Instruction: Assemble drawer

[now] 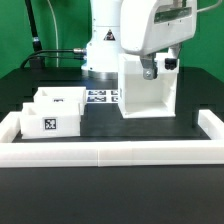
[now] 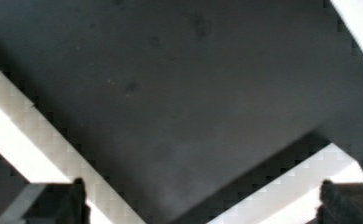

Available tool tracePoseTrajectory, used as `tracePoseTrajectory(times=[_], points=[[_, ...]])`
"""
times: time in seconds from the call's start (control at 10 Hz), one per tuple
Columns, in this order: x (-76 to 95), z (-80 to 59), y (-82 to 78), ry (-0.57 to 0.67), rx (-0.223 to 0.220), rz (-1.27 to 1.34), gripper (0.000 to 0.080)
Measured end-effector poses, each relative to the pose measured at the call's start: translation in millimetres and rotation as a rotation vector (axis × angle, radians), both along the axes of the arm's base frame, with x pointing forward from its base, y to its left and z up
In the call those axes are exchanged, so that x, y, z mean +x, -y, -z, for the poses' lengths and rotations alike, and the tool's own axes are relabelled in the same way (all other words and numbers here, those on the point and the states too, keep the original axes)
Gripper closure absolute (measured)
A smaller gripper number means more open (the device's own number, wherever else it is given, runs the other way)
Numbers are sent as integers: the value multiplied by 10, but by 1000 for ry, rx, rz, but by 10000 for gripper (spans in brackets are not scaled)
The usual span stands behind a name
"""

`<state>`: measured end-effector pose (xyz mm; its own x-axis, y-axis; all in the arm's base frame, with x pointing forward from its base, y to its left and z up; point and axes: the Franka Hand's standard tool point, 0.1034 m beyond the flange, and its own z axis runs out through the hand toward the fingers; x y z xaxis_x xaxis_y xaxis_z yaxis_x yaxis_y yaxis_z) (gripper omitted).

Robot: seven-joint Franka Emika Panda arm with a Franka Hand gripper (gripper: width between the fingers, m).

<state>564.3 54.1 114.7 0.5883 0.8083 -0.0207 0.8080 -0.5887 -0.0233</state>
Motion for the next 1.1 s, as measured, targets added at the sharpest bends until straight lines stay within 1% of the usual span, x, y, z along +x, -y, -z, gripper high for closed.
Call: tracePoseTrajectory(times=[0.1,0.2,0.5,0.6,0.7,0.8,1.1], points=[[-3,0,0,1,1,2,150],[-64,8,-3,19,7,43,150],[-443,-25,-42,24,-2,207,150],[-563,-43,-92,16,-9,264,150],[-640,-77,-163,13,-16,300,150],[-677,-132,-210,21,-17,308,150],[-674,-97,-182,15,-18,303,150]])
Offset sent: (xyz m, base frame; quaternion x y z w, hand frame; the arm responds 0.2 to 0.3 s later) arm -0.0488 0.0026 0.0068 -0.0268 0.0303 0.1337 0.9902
